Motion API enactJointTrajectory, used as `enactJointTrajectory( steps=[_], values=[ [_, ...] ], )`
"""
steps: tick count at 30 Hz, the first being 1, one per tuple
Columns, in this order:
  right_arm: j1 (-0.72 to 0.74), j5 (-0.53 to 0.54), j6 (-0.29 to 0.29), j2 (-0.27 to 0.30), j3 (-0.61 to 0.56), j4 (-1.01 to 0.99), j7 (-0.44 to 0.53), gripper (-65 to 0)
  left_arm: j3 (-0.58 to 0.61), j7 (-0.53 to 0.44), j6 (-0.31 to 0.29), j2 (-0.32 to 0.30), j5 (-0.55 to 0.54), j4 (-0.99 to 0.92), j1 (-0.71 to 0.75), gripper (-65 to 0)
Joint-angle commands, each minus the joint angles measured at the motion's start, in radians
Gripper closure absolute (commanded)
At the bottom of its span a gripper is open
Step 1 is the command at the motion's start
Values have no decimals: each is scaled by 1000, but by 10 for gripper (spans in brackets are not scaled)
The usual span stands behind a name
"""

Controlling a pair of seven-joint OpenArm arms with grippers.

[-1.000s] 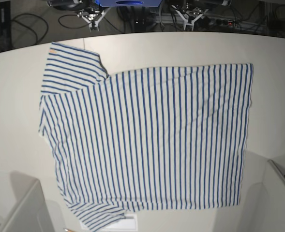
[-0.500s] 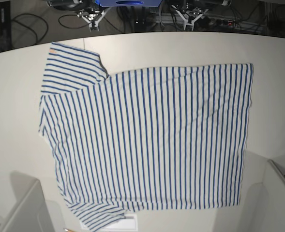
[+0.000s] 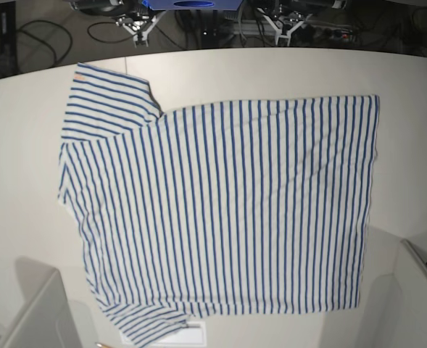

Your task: Fold the T-shirt properly

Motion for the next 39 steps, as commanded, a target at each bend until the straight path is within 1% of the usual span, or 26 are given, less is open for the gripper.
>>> enactJointTrajectory(
  steps=[1,12,24,27,33,37,39],
  values=[
    [-4,1,-5,2,2,-2,-4,0,-1,5,6,0,-4,-2,4,-3],
    [-4,1,-5,2,2,-2,-4,0,7,7,6,0,-3,-2,2,-3],
    [-4,1,-5,2,2,-2,-4,0,1,4,6,0,-7,7,-53,-3],
    [-6,1,-5,2,4,-2,-3,0,9,4,6,0,-1,5,-30,-3],
    [-3,1,-5,1,4,-1,57,0,-1,4,6,0,-11,2,60,-3],
    [-15,-4,-5,-13,1,-11,52,0,1,5,6,3,-9,4,106,-3],
    [-50,-4,-5,-13,1,-11,20,0,1,5,6,3,-9,5,111,-3]
  ],
)
